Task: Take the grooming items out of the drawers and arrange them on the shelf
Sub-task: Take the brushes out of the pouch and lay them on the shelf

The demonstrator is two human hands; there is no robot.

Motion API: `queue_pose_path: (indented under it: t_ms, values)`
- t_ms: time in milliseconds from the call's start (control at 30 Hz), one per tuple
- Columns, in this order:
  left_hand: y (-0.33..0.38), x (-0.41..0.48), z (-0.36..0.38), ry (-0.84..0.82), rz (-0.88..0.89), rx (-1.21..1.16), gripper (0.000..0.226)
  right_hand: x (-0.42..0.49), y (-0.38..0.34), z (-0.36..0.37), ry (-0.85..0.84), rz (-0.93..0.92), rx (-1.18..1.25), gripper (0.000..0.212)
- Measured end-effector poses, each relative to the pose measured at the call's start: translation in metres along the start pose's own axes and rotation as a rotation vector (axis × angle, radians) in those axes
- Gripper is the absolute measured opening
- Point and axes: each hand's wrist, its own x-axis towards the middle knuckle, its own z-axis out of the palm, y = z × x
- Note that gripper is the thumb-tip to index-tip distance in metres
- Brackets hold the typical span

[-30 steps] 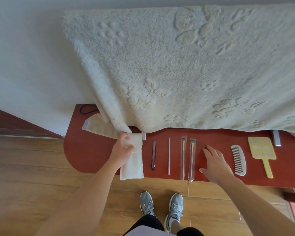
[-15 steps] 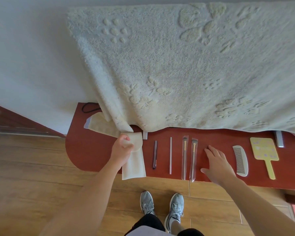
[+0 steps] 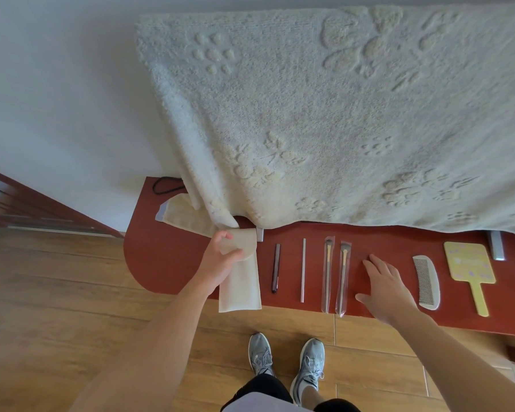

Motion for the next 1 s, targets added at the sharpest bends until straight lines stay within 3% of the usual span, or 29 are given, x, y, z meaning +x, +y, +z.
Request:
queue_pose_path:
  t_ms: [533,800,1000]
  values:
    - [-0.006,0.011,0.009,0.098,-0.004,0.022,0.025,0.001,0.002,0.001,0.006,-0.003,0.003,0.087]
    - [-0.003,0.016,0.013,0.025,0.081,0.286,0.034,0.000,-0.001,-0.002,-0.002,0.003,0.004,0.087]
    - [-0.007,0.022,0.012,0.081,0.184,0.519,0.053,0.000,-0.001,-0.003,-0.005,0.010,0.002,0.087]
